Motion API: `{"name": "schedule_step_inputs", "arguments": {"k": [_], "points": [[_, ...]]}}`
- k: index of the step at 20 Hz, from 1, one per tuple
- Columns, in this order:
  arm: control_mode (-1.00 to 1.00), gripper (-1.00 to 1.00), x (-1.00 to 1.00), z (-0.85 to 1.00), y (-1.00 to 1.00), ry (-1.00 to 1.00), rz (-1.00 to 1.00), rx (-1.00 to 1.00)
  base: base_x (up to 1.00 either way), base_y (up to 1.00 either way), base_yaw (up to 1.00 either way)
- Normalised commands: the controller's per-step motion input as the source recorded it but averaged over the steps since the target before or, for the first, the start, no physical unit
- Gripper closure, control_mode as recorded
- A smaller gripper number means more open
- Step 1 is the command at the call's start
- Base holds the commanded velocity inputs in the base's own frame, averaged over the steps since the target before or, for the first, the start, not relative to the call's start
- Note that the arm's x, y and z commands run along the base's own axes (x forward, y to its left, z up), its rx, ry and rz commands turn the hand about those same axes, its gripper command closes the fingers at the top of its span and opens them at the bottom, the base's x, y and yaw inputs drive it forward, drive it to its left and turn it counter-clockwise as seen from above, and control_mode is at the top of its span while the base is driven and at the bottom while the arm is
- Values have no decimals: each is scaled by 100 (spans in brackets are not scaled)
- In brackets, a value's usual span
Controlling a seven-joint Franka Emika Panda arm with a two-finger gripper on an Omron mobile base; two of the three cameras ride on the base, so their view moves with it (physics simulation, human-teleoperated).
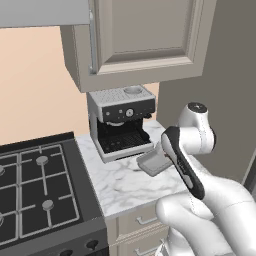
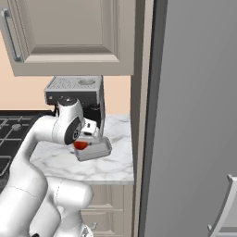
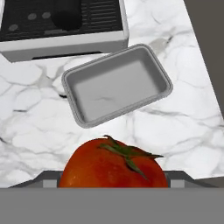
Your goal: Take the tomato and tomato out of the freezer and place them in the tupperware container on the counter. Then put the tupperware containing the vegetables back in the freezer.
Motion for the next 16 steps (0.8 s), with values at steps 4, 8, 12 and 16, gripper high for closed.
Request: {"name": "schedule_step_inputs", "arguments": {"k": [4,8,12,16], "points": [[-100,100,65,-44,-8,7,0,0,0,0,0],[-100,100,61,-59,-1,8,0,0,0,0,0],[-100,100,52,-53,-1,5,0,0,0,0,0],[-100,100,54,-32,-7,3,0,0,0,0,0]]}}
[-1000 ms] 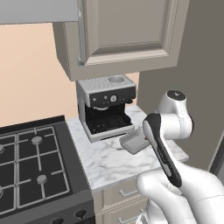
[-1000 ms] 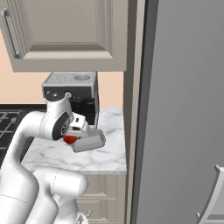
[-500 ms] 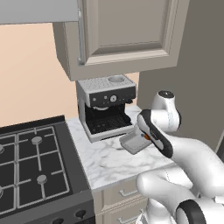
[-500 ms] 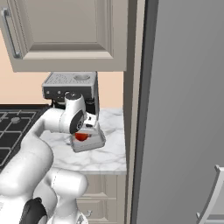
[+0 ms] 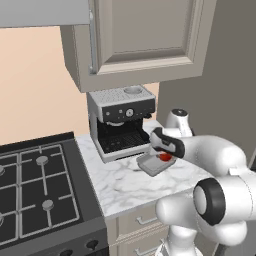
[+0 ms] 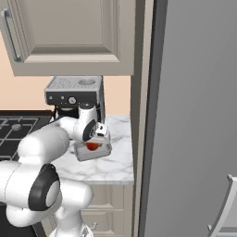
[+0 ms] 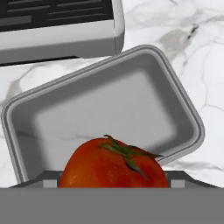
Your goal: Take the tomato and tomato out of the freezer and place them in the tupperware container on the counter. Then put the tupperware containing the vegetables back in the freezer.
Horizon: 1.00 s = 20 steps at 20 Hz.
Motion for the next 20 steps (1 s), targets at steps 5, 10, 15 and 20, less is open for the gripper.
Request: {"name": "schedule_step_inputs", "arguments": {"k": [5,10,15,20], "points": [[-100,100,35,-28,-7,1,0,0,0,0,0],[-100,100,44,-33,-1,3,0,0,0,0,0],[-100,100,14,-27,0,1,0,0,0,0,0],[-100,-100,5,-27,0,0,0,0,0,0,0]]}}
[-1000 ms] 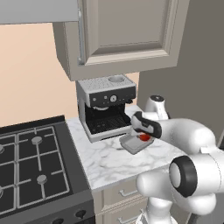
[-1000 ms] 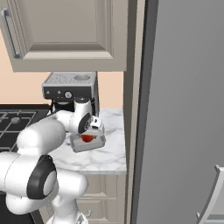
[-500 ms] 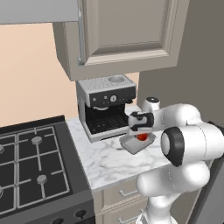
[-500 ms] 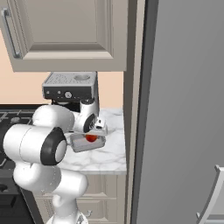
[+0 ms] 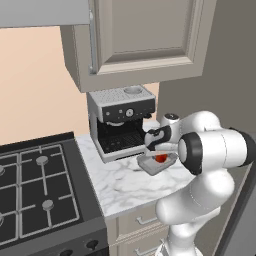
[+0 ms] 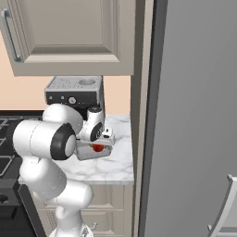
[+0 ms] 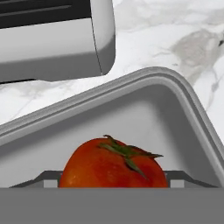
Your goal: Take the tomato and tomato out of the freezer and place them in the tupperware container on the counter. Then put the tupperware containing the vegetables back in the freezer.
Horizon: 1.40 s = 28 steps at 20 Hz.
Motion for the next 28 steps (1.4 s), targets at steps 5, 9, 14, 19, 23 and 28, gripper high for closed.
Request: {"name": "schedule_step_inputs", "arguments": {"k": [5,9,14,19,23,28], "points": [[-100,-100,-5,-1,0,-1,0,0,0,0,0],[-100,-100,-14,21,0,-3,0,0,0,0,0],[-100,-100,-6,41,9,-1,0,-4,0,0,0],[-100,-100,-83,74,1,-20,0,-2,0,0,0],[-100,-100,-100,81,0,-25,0,0,0,0,0],[-100,-100,-100,66,0,-30,0,0,0,0,0]]}}
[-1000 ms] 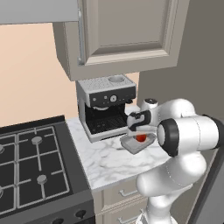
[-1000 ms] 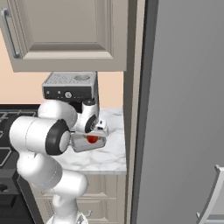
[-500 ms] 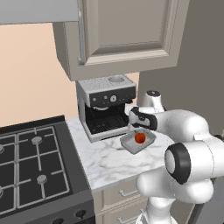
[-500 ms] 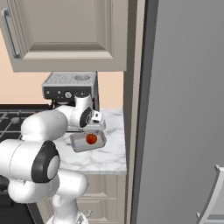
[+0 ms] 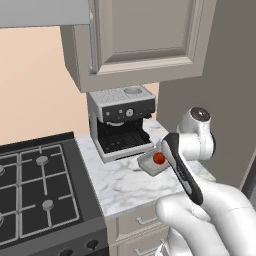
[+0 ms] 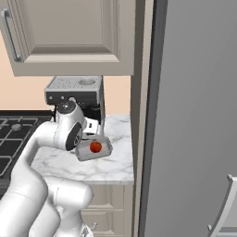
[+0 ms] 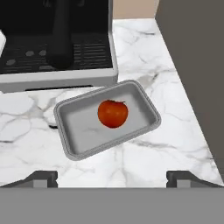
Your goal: Take the tomato and tomato out of the freezer and place them in the tupperware container on the counter. Then put the tupperware containing the vegetables back in the freezer.
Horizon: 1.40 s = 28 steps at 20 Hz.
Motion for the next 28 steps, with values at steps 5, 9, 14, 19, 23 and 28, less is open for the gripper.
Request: {"name": "schedule_step_inputs", "arguments": {"k": [5,9,14,19,23,28], "points": [[-100,-100,-100,61,-2,-35,1,0,0,0,0],[-100,-100,-100,66,0,-25,0,0,0,0,0],[-100,-100,-100,50,-1,-25,0,0,0,0,0],[100,-100,-20,4,0,-4,0,0,-80,-6,-2],[100,-100,0,0,0,0,0,0,-100,-37,-10],[100,-100,0,0,0,0,0,0,-67,-85,-6]]}}
